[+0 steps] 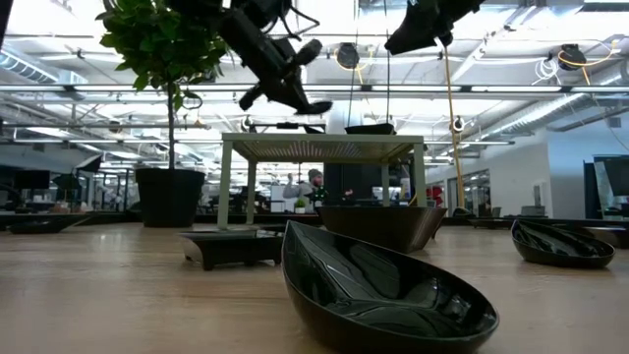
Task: Pick & Place Mini shaped plates
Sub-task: Stack the drop shaped plate on top of the other drop shaped plate on the shelf
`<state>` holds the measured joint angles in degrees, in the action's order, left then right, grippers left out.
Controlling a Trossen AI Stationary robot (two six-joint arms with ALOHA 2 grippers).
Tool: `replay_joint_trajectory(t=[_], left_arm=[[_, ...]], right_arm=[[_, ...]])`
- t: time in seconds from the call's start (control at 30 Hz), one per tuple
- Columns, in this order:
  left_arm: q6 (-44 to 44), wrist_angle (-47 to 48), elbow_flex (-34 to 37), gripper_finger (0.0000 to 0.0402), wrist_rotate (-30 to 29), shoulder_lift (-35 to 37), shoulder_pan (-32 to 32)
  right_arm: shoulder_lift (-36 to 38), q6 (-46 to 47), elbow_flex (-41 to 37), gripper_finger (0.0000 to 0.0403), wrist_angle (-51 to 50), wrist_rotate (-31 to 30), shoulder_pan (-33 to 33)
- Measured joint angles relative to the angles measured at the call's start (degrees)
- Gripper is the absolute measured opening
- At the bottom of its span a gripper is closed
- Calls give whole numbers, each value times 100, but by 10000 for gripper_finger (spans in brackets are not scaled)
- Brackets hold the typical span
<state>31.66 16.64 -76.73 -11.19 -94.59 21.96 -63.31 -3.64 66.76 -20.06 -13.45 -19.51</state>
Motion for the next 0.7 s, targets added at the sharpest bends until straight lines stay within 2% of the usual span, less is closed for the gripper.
replay_joint_trajectory(t=[0.23, 0.37, 0.7], left_arm=[[105, -153, 5, 10, 92, -273, -31], [107, -166, 5, 4, 88, -275, -4], [57, -212, 5, 17, 72, -275, 106]], right_arm=[[0, 1, 0, 141, 11, 0, -1], [0, 2, 0, 141, 9, 0, 0], [0, 0, 0, 141, 7, 0, 0]])
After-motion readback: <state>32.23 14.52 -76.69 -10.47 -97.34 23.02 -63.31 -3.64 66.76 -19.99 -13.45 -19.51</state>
